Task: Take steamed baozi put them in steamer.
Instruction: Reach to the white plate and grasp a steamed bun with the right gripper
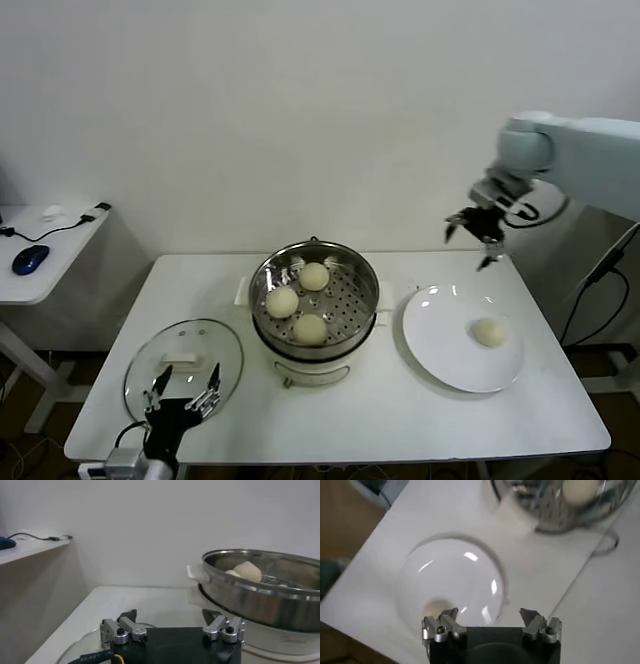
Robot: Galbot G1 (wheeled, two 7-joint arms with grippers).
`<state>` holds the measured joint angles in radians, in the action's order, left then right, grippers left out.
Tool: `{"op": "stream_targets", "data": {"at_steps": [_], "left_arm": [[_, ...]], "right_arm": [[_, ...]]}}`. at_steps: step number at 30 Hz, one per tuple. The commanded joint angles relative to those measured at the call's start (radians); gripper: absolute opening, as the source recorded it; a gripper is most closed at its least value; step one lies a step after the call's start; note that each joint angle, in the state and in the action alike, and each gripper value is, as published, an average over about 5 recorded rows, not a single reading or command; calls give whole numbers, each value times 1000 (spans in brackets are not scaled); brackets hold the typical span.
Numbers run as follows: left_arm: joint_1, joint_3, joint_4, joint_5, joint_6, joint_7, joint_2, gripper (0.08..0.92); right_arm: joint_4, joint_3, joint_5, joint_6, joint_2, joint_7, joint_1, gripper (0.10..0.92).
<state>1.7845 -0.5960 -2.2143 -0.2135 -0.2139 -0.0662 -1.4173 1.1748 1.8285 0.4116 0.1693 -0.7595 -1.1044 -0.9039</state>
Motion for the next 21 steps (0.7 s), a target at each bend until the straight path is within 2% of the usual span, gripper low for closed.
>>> {"op": "stream_targets", "data": {"at_steps": [1,9,21], "left_arm": [[0,2,-3,5,-2,0,-5,823],[28,2,-2,15,12,2,-17,823],[39,-11,9,14,22,1,-15,823]], "right_arm": [[-41,-158,-66,-216,240,40,306,823],[-195,-434,-154,-264,137,108,617,823],[-334,-532,-187,-269,5,155,724,823]]}}
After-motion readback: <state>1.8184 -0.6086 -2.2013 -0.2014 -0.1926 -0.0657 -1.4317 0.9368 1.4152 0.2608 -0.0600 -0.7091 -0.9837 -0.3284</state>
